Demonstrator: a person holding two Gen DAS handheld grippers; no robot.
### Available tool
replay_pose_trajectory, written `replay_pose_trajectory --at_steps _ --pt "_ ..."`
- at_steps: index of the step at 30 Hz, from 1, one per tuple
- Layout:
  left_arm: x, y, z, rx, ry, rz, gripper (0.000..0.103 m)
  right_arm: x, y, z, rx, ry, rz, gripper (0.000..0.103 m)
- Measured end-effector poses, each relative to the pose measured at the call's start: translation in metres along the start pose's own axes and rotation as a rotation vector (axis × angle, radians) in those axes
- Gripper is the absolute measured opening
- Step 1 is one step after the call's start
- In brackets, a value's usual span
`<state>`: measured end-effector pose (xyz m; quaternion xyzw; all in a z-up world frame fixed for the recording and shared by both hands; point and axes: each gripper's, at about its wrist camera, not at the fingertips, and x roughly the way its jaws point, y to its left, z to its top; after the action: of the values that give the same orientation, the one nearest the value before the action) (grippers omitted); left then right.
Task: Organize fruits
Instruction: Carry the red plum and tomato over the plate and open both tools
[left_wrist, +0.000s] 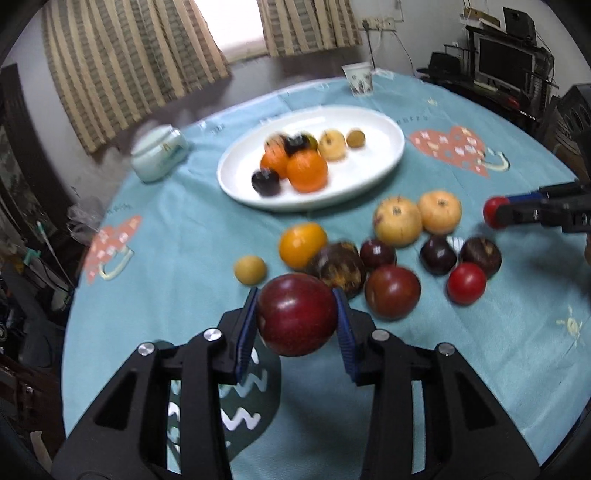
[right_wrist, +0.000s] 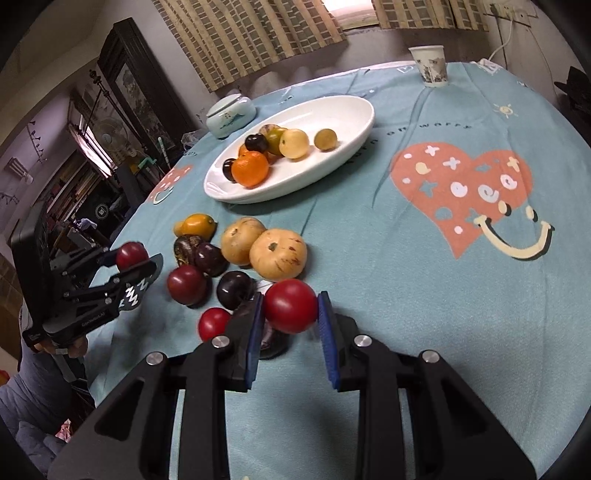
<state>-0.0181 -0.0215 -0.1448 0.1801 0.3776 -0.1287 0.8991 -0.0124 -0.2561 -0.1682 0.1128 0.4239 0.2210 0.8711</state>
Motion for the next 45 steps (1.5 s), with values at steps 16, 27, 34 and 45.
replay_pose_trajectory --at_steps 16,27,34,45 --pt "-0.007 0.002 0.043 -0.018 -0.077 -0.007 0.039 -0.018 0.026 0.032 -0.095 -0.048 -0.012 0.029" --pt "0.004 0.02 0.033 -0.062 -0.031 -0.048 0.039 0.003 0.028 0.022 -0.135 0.025 -0.033 0.029" --pt "0.037 0.031 0.099 -0.167 -0.04 -0.119 0.04 0.02 0.037 0.089 -0.147 -0.055 -0.068 0.029" --pt "0.094 0.042 0.132 -0.246 0.014 -0.096 0.06 0.085 0.023 0.145 -0.076 0.013 -0.097 0.043"
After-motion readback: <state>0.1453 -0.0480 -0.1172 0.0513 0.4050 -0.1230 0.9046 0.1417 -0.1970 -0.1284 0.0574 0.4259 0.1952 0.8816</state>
